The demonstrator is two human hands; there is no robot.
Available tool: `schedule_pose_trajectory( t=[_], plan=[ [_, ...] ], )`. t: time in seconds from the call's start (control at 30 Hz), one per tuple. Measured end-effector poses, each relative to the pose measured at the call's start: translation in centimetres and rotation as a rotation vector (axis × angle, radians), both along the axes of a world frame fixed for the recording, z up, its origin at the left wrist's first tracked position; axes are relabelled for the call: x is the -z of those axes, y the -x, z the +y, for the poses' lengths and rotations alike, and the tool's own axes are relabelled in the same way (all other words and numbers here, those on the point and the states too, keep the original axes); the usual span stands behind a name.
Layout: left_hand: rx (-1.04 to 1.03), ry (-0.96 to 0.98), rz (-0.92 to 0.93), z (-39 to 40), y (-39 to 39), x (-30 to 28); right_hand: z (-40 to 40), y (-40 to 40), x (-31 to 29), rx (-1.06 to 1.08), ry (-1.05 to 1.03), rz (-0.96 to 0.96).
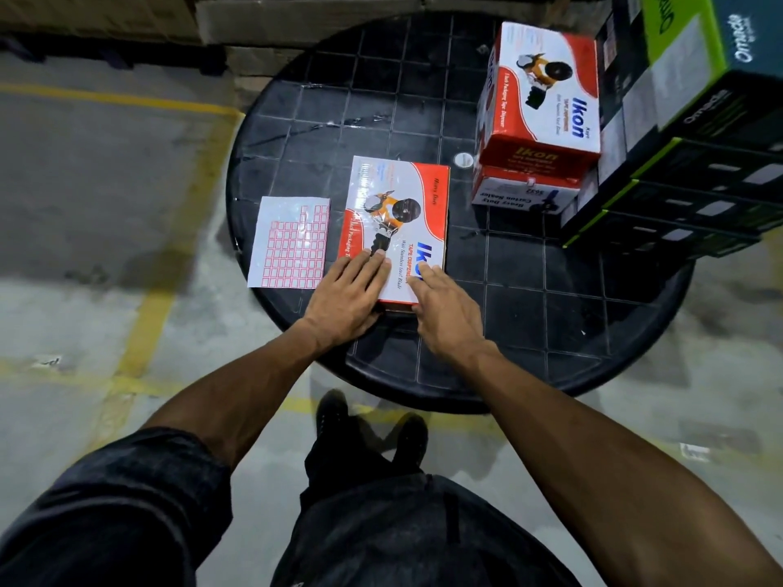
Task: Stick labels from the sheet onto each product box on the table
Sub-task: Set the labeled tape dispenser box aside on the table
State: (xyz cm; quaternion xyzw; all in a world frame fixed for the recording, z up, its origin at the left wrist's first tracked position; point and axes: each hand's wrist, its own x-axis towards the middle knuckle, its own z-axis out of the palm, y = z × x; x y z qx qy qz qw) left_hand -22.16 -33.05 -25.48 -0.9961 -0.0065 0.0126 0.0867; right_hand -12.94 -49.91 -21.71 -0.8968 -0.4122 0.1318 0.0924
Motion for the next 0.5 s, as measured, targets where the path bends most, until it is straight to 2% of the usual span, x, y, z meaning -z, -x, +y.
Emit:
schedule_pose_trajectory(
  t=[0.2,0.37,0.5],
  plan=[
    [-0.066,0.013,0.016,-1.1,-0.2,-0.2,-0.1,-0.1,0.4,-0.011,-0.020,-0.005],
    [0.017,0.184,0.072,0.8,0.2,-1.7,-0.2,0.1,-0.2,0.029,-0.061,0.060],
    [-0.112,0.369,0.080,1.8,0.9,-3.5,-0.7,0.1,-0.4,0.102,-0.129,0.191]
  ],
)
